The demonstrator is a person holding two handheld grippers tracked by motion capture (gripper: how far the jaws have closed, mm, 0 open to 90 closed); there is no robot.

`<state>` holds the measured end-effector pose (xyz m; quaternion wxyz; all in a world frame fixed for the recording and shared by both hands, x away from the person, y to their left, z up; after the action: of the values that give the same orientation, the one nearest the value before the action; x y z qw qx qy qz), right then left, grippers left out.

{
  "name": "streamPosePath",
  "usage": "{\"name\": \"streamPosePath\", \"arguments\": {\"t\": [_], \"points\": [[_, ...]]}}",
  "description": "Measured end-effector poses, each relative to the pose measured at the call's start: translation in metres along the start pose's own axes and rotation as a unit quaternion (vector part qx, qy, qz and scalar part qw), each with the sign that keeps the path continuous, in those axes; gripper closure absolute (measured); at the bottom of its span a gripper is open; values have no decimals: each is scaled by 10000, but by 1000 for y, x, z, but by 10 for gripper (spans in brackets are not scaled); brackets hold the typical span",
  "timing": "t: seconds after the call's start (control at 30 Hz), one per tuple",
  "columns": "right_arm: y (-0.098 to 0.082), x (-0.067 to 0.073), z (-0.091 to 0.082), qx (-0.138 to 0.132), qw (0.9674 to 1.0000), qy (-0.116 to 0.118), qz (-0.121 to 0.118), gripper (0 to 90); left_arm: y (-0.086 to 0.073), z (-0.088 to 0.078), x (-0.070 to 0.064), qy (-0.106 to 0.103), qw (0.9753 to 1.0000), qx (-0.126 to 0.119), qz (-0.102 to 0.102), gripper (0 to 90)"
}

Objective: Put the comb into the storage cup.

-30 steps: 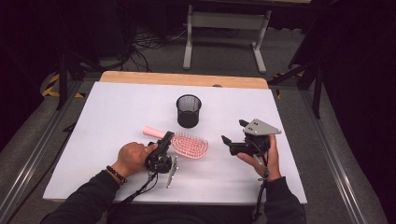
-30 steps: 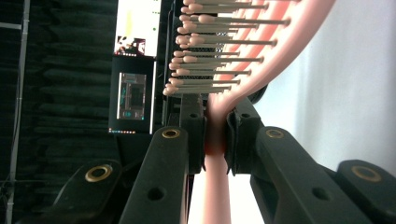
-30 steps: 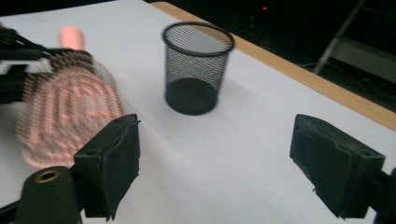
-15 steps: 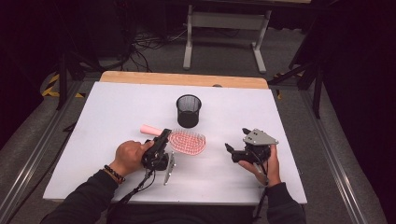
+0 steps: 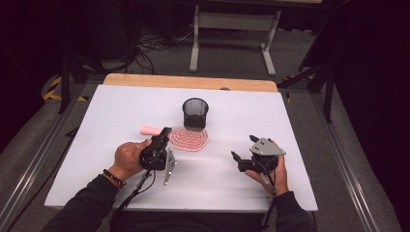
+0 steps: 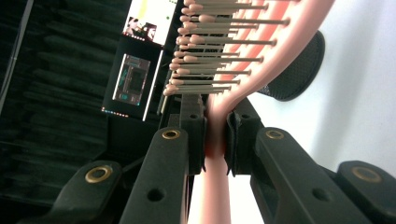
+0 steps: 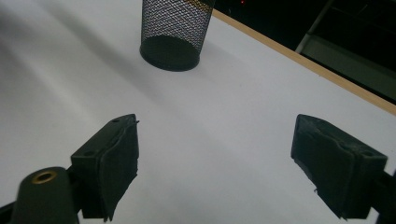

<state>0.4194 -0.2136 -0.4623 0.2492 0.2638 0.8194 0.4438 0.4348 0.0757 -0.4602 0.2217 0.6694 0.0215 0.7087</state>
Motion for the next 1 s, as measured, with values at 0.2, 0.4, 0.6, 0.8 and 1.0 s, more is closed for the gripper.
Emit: {"name": "streamPosePath", "arguments": {"t": [0.2,0.4,0.6,0.8,1.0], "points": [[-1,2,1,4,10000,-16,-64,161,-2,0,7,4,9997,65,-254,800],[-4,3,3,54,10000,-4,-57,159,-4,2,14,-28,9988,43,-477,799],[-5,4,4,55,10000,-1,-78,156,-6,3,20,-232,9951,113,-955,800],[-6,4,5,55,10000,12,-75,156,-8,6,31,-343,9884,85,-1478,800],[-7,6,8,109,9999,17,-60,156,-9,10,40,-675,9722,107,-2240,800]]}}
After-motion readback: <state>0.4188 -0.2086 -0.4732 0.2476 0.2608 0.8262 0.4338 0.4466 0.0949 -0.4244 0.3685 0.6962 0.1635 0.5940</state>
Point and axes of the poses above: each handheld gripper's, and its own axes: z roughly forward along the jaws, y roughly out of its top, x roughly to its left, the point moved 7 cm from there along z, roughly forward along the jaws, and after that the axes turned 12 degrees about y, right-handed, at the moved point
